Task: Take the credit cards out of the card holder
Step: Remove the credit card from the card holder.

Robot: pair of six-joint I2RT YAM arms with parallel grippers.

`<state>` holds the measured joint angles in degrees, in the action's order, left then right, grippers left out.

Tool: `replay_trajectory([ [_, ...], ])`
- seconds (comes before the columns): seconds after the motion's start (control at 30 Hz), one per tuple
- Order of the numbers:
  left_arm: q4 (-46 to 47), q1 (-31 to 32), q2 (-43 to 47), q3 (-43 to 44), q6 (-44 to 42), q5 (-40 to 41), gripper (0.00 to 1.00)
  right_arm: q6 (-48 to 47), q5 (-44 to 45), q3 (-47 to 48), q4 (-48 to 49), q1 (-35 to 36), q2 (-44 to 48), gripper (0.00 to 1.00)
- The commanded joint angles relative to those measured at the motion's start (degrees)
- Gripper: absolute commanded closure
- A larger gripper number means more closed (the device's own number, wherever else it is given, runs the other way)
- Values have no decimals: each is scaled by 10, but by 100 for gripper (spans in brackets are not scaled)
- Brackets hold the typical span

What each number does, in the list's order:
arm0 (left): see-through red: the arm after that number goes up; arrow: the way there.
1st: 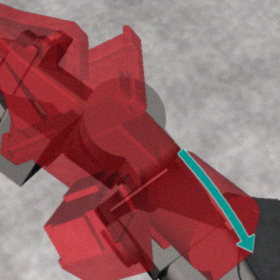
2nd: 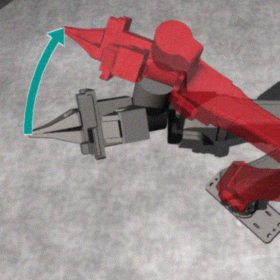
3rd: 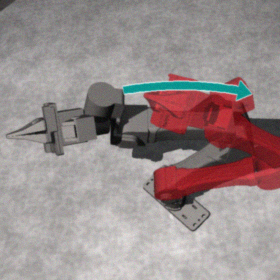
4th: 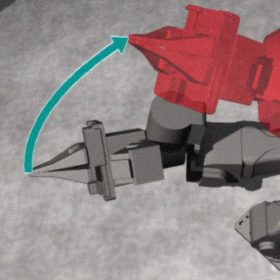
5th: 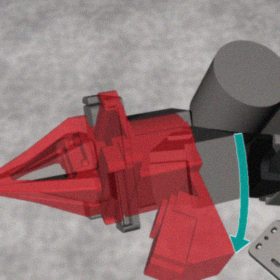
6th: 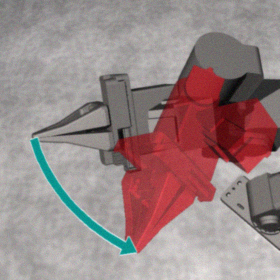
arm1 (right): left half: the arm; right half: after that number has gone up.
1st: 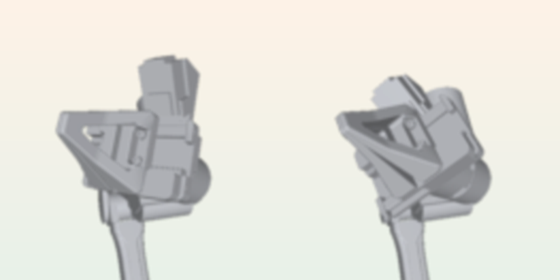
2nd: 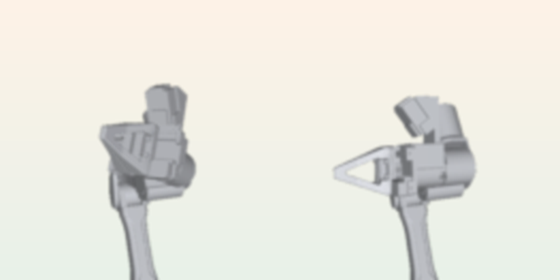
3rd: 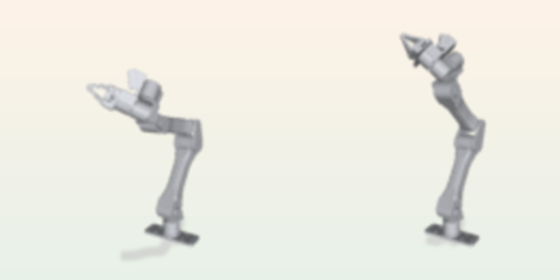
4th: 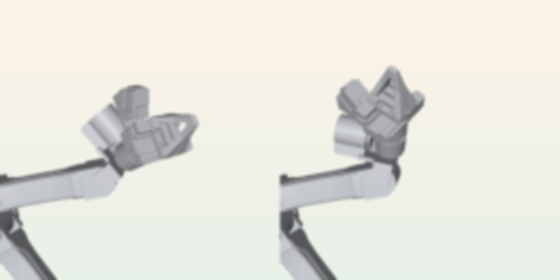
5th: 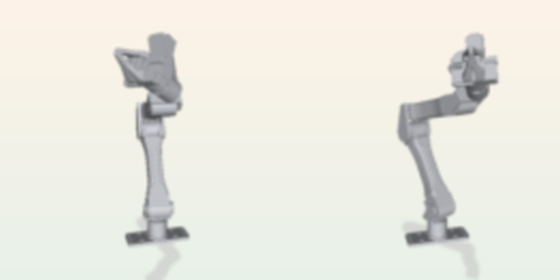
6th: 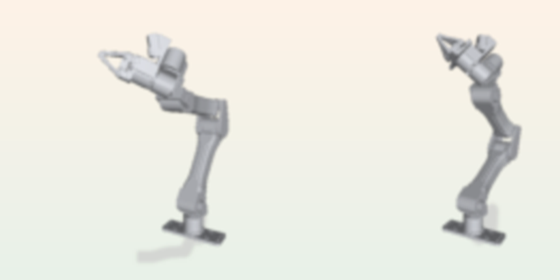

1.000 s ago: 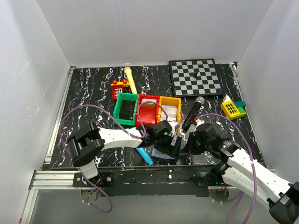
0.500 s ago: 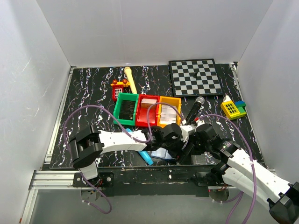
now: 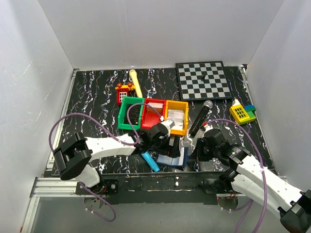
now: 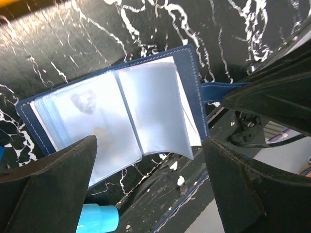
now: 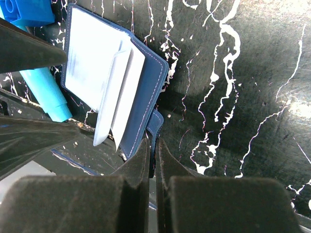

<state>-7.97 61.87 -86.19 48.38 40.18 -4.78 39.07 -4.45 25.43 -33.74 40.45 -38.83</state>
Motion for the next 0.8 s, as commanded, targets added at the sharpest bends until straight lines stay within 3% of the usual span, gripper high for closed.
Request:
replay_trajectory([
  [0.0,-20,4,-23,13,19,15,9,6,7,1,6,-4,4,99],
  [0.27,-54,4,-27,17,35,63,9,5,7,1,8,-4,4,99],
  [0.77,-44,4,-21,6,44,62,9,4,5,2,10,-4,-2,99],
])
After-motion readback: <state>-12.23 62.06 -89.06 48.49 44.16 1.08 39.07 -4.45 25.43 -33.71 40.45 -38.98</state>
